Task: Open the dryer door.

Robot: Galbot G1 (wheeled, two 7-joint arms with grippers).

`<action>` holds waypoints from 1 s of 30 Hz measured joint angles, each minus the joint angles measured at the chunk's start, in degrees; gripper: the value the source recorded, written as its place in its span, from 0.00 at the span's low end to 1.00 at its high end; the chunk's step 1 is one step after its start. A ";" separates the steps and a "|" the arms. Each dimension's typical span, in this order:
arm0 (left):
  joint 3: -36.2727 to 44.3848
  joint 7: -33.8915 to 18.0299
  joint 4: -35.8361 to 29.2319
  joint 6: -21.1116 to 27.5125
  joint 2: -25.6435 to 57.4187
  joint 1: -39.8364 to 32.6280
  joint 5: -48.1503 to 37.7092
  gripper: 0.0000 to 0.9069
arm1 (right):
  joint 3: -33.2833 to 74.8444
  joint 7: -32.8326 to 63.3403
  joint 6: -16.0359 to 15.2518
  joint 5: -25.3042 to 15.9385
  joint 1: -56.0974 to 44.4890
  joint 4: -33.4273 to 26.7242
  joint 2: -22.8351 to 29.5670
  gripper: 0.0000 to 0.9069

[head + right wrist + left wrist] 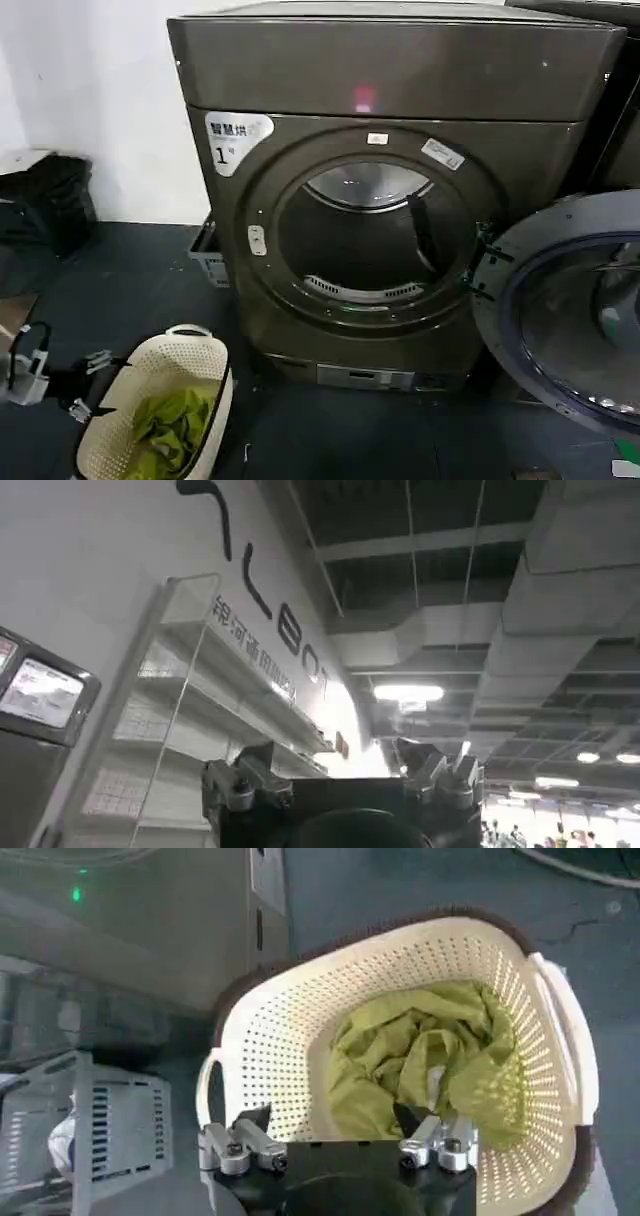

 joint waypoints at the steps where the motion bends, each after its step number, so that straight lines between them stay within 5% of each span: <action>1: 0.00 0.17 0.00 -0.03 -0.05 -0.03 0.02 1.00 | -0.01 0.00 -0.03 0.00 0.00 0.07 0.01 1.00; 30: 0.21 3.46 -1.89 0.26 0.41 0.12 2.88 1.00 | 0.97 -0.83 0.03 0.45 -1.11 0.18 0.05 1.00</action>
